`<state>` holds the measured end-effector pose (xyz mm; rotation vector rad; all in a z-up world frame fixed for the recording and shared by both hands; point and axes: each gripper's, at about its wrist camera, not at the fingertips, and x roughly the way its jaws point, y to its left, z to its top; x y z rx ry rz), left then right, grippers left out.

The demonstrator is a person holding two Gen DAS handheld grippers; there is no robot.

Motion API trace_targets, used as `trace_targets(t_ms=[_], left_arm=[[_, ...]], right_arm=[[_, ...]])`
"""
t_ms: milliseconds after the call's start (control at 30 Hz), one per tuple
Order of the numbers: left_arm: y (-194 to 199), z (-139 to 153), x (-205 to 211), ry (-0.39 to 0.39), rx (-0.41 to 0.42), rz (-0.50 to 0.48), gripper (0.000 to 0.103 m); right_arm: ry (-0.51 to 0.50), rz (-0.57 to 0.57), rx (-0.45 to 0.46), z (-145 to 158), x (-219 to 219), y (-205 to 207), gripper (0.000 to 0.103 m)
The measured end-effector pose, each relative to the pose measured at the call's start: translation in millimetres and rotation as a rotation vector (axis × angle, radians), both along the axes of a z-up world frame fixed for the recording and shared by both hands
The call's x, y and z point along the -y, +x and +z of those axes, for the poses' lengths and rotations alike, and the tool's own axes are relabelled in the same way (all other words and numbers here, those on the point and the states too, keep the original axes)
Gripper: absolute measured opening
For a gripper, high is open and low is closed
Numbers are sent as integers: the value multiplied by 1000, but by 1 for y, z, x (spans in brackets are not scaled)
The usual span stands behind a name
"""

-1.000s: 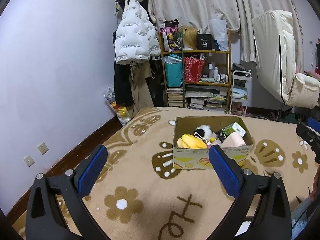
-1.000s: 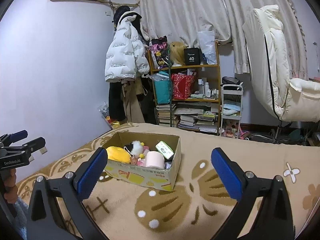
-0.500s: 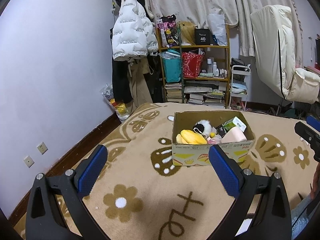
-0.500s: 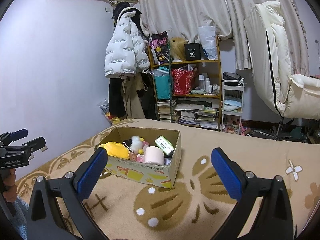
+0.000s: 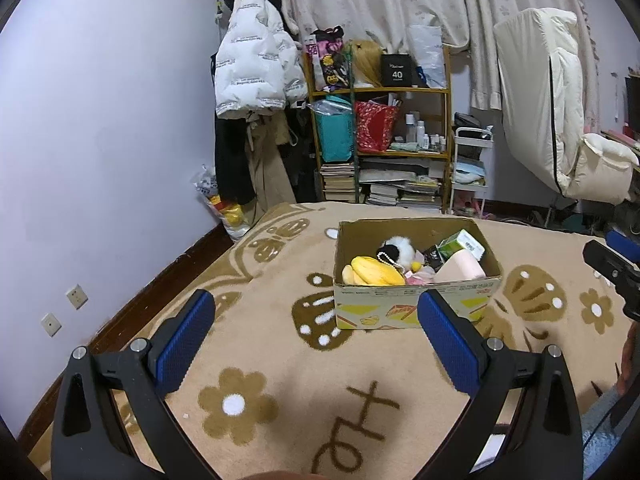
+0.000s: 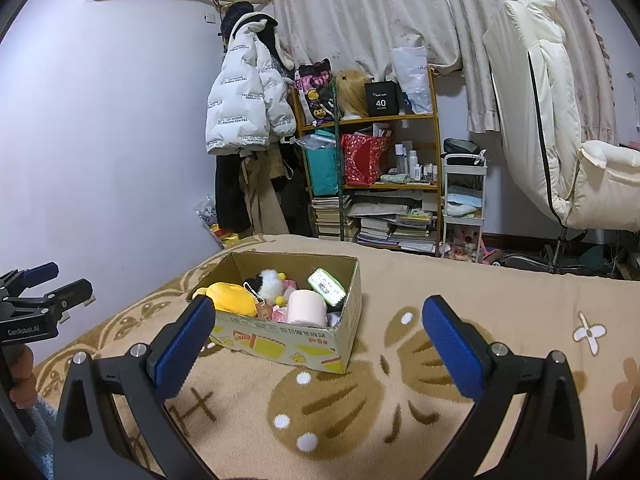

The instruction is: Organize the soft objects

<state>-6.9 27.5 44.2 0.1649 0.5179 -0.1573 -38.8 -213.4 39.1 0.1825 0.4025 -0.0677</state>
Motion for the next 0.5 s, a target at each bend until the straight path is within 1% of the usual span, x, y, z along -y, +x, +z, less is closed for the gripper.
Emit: trace_targets(t_ms=[500], left_arm=[[-1,-4,0,1,-18,-5,100]], right_arm=[[4,-1,-2,0,0,0,103]])
